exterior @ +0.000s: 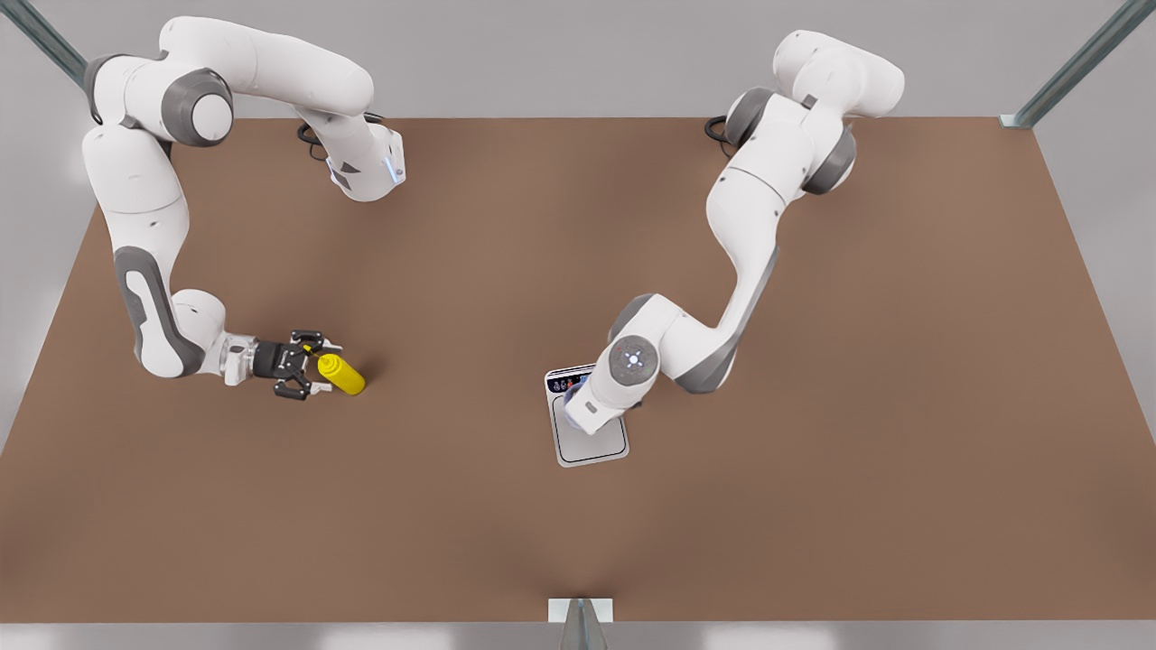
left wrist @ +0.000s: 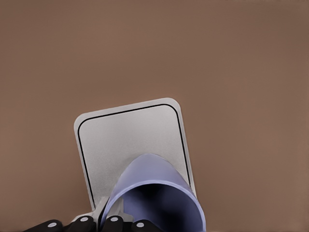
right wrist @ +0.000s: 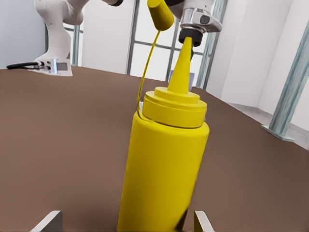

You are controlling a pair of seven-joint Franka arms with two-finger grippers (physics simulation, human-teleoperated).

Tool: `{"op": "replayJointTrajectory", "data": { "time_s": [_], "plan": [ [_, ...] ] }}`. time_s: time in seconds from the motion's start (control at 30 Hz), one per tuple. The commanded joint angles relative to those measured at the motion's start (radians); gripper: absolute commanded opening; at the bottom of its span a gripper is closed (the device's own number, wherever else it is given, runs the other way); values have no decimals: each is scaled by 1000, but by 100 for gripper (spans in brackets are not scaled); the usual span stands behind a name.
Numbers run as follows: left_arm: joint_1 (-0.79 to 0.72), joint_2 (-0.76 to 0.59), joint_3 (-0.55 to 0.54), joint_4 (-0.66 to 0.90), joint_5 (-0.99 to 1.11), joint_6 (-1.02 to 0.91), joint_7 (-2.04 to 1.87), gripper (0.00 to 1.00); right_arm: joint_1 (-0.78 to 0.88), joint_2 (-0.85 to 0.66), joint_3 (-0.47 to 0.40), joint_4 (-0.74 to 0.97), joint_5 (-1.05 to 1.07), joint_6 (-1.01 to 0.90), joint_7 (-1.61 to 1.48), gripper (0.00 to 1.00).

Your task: Move cup to the weight, pick up sauce bottle, pour sauce

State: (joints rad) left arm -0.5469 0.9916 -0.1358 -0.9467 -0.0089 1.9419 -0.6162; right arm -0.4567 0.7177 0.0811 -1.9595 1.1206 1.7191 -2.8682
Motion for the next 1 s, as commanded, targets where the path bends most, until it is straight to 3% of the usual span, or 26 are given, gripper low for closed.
{"op": "replayJointTrajectory", "data": {
  "time_s": [0.0, 0.07, 0.1, 0.13, 0.17, 0.4, 0.53, 0.6, 0.63, 0.7, 0.77, 0.97],
  "plan": [
    [1, 4, -4, 0, -11, 55, -281, 21, 1, 3, 0, 4, 10, 4, -134, 100],
    [1, 4, -4, 0, -11, 54, -278, 23, 10, 6, 0, 8, 24, 7, -134, 100],
    [-1, 4, -4, 0, -10, 45, -278, 74, 18, 16, 0, 16, 38, 7, -134, 100],
    [1, -1, -2, 0, -8, 31, -277, 96, 23, 19, 0, 21, 44, 7, -134, 100],
    [1, -2, -2, 0, -8, 20, -278, 100, 24, 19, 0, 22, 45, 7, -134, 100],
    [56, -133, -50, -12, -13, -170, -281, 100, 53, 20, 0, 36, 82, 8, -122, 100],
    [231, -381, -51, -10, 49, -684, -135, 100, 61, 28, -1, 36, 87, 8, -122, 100],
    [284, -435, -50, -7, 160, -759, 22, 100, 62, 29, -1, 36, 88, 8, -122, 100],
    [357, -488, -62, -13, 170, -768, 117, 100, 62, 29, 0, 36, 88, 8, -122, 100],
    [427, -775, -59, -551, 144, -408, 354, 100, 62, 29, -1, 33, 87, 8, -122, 100],
    [433, -847, -25, -672, 89, -305, 372, 100, 62, 29, 0, 28, 88, 7, -122, 100],
    [461, -808, -28, -639, 86, -373, 377, 100, 73, 29, 0, 27, 88, 0, -122, 100]
  ]
}}
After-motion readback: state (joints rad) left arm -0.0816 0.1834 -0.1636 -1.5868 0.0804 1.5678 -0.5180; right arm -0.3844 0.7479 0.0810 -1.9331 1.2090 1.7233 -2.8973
